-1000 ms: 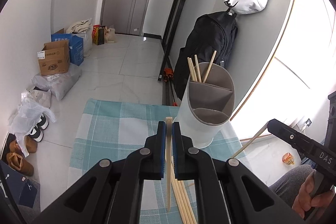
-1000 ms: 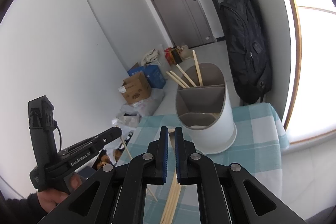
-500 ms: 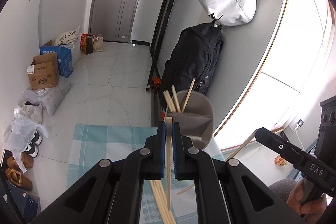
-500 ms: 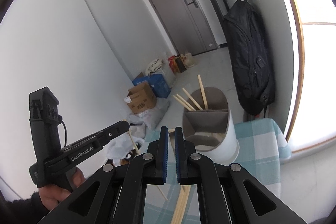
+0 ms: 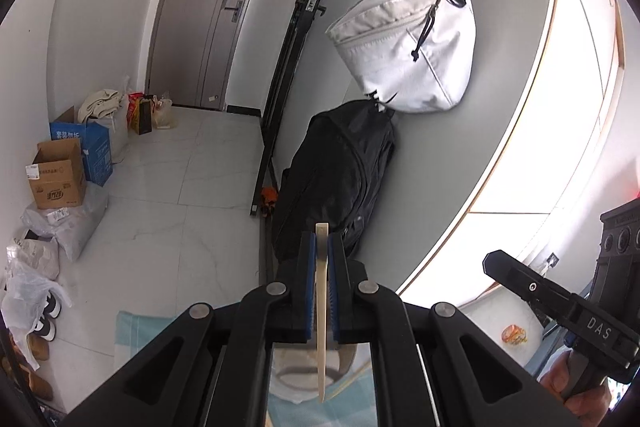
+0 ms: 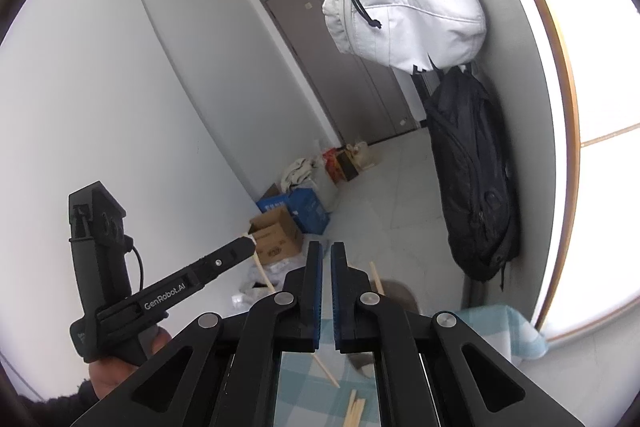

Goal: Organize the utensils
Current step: 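Lift both held chopsticks up and over the utensil holder opening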

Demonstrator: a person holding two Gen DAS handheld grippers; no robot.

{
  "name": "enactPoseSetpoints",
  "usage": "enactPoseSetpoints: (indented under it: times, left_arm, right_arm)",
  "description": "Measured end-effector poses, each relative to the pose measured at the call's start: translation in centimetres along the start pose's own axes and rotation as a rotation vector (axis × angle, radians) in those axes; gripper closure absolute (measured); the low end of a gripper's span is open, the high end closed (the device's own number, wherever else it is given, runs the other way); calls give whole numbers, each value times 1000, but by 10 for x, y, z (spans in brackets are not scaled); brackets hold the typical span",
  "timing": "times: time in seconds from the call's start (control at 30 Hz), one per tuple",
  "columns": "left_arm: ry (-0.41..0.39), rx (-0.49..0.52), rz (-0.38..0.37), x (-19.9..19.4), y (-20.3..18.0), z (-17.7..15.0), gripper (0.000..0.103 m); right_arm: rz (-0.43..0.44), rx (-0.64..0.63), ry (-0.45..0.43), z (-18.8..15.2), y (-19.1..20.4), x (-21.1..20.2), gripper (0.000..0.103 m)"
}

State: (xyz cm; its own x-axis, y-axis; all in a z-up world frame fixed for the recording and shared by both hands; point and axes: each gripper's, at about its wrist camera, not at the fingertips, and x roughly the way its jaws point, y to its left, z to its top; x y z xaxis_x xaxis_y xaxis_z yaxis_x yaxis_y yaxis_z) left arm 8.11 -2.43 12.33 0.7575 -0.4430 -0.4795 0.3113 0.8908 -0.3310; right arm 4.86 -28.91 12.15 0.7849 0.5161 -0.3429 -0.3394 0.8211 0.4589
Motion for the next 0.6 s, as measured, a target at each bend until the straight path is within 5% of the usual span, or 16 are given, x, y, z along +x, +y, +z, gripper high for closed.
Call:
enactPoseSetpoints:
  times: [0.17,0.33,0.6]
  left_arm:
    - [0,7,-8,14,-2,4,101]
    - [54,-11,-30,17,10,-17,101]
    - [110,-53,-31,9,25,-45,101]
  right_arm:
    - [23,2,30,-1,-15,18,100]
    - [-2,152,80,-28,-76,25,98]
    - [-189,218,289,-72,-145,58,95]
